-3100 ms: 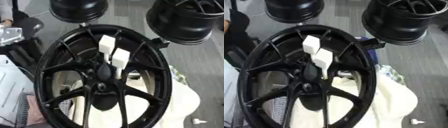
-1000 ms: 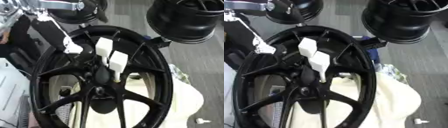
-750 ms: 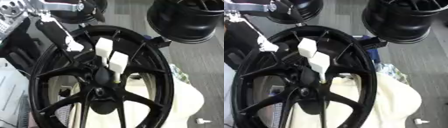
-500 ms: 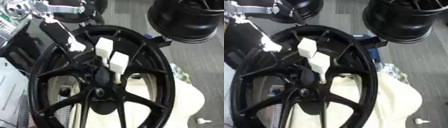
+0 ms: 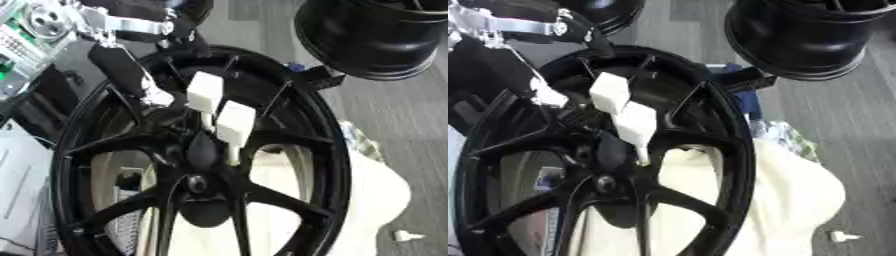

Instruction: Pull the pin out of the wheel hub.

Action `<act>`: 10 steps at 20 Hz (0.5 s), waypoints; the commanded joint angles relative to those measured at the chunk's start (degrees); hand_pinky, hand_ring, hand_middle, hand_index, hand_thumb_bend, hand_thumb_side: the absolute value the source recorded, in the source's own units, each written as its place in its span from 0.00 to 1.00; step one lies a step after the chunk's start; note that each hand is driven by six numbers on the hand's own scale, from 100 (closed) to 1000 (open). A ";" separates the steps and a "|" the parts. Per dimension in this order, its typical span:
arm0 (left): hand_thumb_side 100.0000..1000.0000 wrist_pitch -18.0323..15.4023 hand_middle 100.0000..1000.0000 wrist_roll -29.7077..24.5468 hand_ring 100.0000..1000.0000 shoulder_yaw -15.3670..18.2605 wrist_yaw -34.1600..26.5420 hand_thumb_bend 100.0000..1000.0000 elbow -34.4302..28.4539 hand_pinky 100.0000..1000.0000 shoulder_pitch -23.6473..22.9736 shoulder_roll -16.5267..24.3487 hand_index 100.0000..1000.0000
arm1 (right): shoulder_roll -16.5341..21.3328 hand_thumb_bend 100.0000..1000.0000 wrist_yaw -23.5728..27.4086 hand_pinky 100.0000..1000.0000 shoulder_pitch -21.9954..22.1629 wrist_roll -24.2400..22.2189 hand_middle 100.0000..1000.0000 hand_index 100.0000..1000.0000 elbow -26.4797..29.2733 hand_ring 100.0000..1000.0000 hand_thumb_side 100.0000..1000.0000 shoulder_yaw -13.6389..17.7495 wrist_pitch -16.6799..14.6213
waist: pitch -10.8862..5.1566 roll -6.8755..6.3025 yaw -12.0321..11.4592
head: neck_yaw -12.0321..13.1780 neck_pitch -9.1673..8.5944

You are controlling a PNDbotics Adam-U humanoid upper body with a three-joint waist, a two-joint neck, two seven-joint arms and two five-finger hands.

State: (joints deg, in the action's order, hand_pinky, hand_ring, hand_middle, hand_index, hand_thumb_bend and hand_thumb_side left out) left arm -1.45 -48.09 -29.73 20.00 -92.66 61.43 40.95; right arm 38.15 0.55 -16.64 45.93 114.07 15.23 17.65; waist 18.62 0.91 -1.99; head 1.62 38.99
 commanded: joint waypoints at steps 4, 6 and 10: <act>0.47 -1.03 0.78 0.36 0.85 0.85 0.60 0.32 1.76 0.85 0.84 -0.50 0.90 | 0.46 0.20 0.85 0.57 -0.83 6.04 0.58 0.66 0.52 0.56 0.13 1.15 5.63 | -0.69 -0.11 0.39 | 0.46 -1.06; 0.47 -1.01 0.78 0.35 0.85 0.73 0.69 0.32 2.02 0.85 0.92 -0.79 0.90 | 0.26 0.20 0.94 0.57 -0.88 6.04 0.58 0.66 0.52 0.56 0.13 1.22 5.53 | -0.62 -0.15 0.53 | 0.56 -1.20; 0.47 -1.05 0.77 0.23 0.85 0.57 1.32 0.32 2.75 0.85 1.09 -1.42 0.90 | -0.12 0.20 1.05 0.57 -0.92 6.04 0.58 0.66 0.52 0.56 0.13 1.36 5.34 | -0.51 -0.23 0.69 | 0.78 -1.36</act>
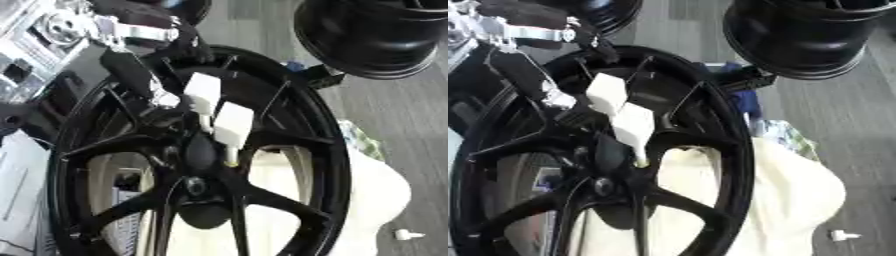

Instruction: Pull the pin out of the wheel hub.

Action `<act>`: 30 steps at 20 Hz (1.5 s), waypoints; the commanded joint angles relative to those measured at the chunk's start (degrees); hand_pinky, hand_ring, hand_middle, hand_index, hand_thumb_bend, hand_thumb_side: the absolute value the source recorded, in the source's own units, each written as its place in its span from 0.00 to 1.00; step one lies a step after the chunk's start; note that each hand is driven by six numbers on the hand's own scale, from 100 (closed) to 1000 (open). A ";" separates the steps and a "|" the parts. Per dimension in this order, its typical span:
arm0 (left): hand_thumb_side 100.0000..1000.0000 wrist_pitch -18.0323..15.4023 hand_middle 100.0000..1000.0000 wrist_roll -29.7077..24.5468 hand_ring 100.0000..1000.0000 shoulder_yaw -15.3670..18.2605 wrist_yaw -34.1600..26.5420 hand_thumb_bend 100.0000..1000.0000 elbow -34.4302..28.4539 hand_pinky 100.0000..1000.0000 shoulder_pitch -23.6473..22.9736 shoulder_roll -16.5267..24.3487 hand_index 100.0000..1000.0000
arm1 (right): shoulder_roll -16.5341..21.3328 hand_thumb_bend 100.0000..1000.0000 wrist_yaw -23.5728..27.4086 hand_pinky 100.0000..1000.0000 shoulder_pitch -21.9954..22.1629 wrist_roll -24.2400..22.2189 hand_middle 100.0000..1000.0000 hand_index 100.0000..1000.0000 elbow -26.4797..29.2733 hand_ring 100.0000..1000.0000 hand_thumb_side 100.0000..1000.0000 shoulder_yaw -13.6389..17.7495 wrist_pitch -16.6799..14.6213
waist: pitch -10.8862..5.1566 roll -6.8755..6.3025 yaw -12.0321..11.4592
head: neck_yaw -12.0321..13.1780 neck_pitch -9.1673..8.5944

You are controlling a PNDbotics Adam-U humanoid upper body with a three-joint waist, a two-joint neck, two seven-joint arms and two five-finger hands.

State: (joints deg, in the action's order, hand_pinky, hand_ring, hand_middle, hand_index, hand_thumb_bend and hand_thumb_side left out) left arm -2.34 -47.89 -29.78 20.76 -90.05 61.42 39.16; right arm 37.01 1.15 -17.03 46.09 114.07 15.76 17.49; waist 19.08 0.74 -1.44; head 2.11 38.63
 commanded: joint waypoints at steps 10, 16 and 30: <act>0.46 -0.24 0.72 -1.41 0.81 0.09 -0.35 0.27 1.60 0.83 1.26 -0.81 0.88 | -0.03 0.19 0.78 0.56 -0.45 5.88 0.58 0.66 0.53 0.56 0.13 1.80 5.37 | -0.60 -0.17 0.44 | 0.59 -1.19; 0.42 -0.35 0.70 -2.16 0.79 -0.06 0.36 0.24 2.28 0.81 1.10 -1.19 0.87 | -0.61 0.19 0.91 0.56 -0.41 5.88 0.58 0.65 0.53 0.56 0.13 2.33 5.03 | -0.43 -0.10 0.69 | 0.72 -1.40; 0.36 1.50 0.38 -0.60 0.54 -0.31 -3.61 0.00 1.98 0.70 1.00 -1.56 0.63 | -1.72 0.18 1.13 0.56 0.23 5.88 0.58 0.65 0.53 0.56 0.13 3.82 5.12 | -0.50 0.01 0.73 | 0.79 -1.53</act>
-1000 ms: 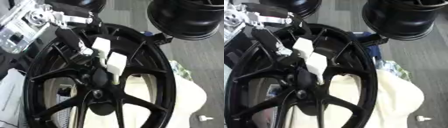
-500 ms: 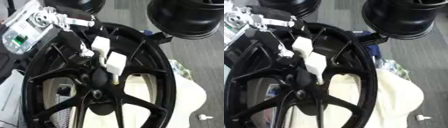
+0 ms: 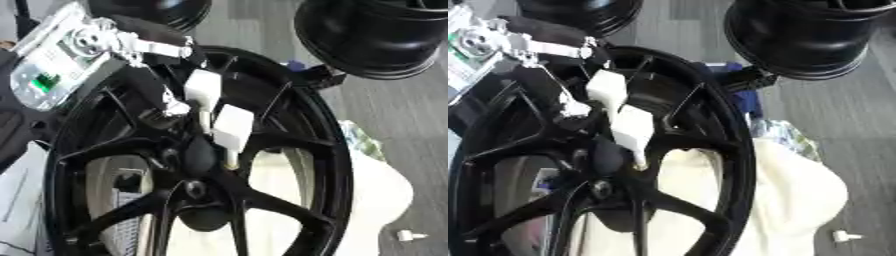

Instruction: Pull the pin out of the wheel hub.

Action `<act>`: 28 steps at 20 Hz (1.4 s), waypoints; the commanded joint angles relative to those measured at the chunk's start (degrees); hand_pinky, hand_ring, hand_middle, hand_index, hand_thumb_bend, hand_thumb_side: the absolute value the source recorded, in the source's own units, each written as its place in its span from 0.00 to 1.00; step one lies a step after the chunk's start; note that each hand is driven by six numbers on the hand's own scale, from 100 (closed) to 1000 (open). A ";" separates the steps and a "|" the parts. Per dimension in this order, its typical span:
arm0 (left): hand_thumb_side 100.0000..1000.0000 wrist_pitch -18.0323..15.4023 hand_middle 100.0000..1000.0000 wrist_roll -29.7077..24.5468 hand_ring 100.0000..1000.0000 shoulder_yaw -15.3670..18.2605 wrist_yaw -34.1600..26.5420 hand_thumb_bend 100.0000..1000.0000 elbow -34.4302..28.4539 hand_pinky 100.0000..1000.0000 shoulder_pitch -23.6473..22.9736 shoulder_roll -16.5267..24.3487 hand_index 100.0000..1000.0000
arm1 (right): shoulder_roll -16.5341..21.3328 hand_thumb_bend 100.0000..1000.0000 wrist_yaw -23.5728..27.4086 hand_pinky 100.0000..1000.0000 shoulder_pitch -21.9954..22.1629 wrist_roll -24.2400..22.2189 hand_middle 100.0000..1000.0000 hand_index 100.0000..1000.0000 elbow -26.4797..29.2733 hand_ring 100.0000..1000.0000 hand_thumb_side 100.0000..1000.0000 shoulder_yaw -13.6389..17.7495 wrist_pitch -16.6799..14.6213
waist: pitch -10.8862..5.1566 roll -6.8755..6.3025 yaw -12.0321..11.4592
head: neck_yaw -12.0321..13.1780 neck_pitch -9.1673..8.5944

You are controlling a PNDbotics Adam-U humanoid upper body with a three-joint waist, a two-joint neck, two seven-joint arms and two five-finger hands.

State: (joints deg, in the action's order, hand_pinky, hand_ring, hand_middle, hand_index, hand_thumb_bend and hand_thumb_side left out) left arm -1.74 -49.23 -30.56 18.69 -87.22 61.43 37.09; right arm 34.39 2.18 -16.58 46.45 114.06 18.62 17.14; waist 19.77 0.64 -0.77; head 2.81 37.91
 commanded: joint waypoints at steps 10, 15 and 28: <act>0.23 4.69 0.26 5.16 0.46 2.42 -7.53 0.00 -3.01 0.65 1.59 1.67 0.52 | 0.60 0.20 0.26 0.56 0.68 5.52 0.58 0.65 0.53 0.56 0.14 1.54 5.95 | -1.91 0.21 -0.15 | -0.17 -0.28; 0.16 6.78 0.25 7.73 0.45 5.99 -10.40 0.00 -6.61 0.65 2.41 5.50 0.51 | 1.21 0.20 -0.23 0.56 1.08 5.52 0.58 0.65 0.53 0.56 0.13 1.26 5.91 | -2.51 0.34 -0.66 | -0.47 0.22; 0.13 10.33 0.25 23.61 0.45 24.82 -20.86 0.00 -9.95 0.65 -13.66 25.22 0.52 | 2.60 0.20 -2.39 0.57 3.32 5.52 0.58 0.65 0.53 0.56 0.12 2.24 5.51 | -4.28 0.57 -4.29 | -3.65 1.58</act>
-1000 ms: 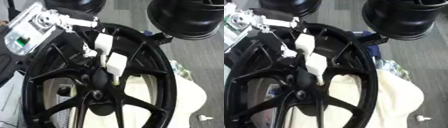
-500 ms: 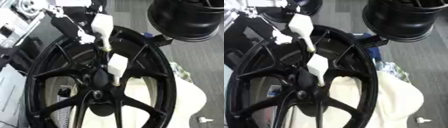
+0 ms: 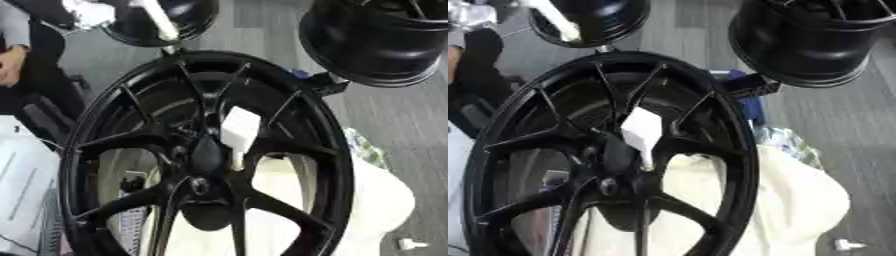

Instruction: Pull the pin out of the wheel hub.

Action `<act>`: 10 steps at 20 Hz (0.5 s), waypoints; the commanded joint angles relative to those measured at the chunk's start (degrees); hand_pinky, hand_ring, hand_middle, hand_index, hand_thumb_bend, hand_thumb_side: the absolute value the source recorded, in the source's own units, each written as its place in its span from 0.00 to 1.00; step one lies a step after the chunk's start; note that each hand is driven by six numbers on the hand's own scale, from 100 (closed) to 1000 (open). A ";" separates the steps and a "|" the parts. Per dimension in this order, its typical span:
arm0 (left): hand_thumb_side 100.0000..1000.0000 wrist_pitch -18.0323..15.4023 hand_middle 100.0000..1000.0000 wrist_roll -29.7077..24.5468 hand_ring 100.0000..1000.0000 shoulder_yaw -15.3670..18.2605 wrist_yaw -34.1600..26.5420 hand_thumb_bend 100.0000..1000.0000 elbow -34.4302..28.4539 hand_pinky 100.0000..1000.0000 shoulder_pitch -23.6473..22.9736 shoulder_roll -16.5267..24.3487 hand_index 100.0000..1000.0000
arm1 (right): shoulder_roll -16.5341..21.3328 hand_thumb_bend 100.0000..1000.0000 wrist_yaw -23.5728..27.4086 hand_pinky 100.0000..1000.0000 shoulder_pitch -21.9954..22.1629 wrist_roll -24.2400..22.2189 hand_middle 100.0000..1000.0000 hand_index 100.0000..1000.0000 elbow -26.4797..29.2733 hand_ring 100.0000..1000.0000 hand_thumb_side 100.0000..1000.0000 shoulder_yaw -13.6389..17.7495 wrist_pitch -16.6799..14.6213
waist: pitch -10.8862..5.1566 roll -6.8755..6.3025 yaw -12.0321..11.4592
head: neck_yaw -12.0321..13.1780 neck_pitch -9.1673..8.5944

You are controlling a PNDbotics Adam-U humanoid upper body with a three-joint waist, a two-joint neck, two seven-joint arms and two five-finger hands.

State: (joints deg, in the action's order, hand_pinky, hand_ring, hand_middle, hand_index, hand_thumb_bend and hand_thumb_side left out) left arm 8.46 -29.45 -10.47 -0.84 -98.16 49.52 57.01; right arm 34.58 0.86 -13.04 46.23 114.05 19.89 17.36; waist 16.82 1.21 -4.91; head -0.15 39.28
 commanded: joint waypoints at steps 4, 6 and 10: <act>0.13 -0.46 0.26 9.57 0.45 9.60 -2.09 0.00 4.60 0.65 -9.05 8.62 0.53 | 2.44 0.21 -2.00 0.57 -0.20 5.74 0.58 0.66 0.54 0.56 0.12 1.03 4.75 | -1.44 0.27 -0.88 | -1.30 -0.01; 0.13 -0.78 0.26 11.61 0.45 11.01 -1.93 0.00 6.06 0.65 -11.78 9.27 0.53 | 2.45 0.21 -2.27 0.57 -0.25 5.74 0.58 0.66 0.54 0.57 0.11 0.96 4.74 | -1.50 0.45 -1.09 | -1.55 -0.06; 0.12 -1.39 0.26 13.01 0.45 11.75 -0.87 0.00 7.79 0.65 -15.29 9.43 0.53 | 2.62 0.21 -2.86 0.57 -0.48 5.74 0.58 0.66 0.54 0.57 0.11 1.01 4.61 | -1.65 0.79 -1.33 | -1.68 -0.10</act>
State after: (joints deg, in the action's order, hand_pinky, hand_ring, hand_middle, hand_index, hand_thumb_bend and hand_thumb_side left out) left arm 7.28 -17.16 -0.28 -2.04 -90.55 33.82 63.53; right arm 34.81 -1.38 -13.06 46.67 114.05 20.15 16.91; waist 16.47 2.17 -6.19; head -1.70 39.29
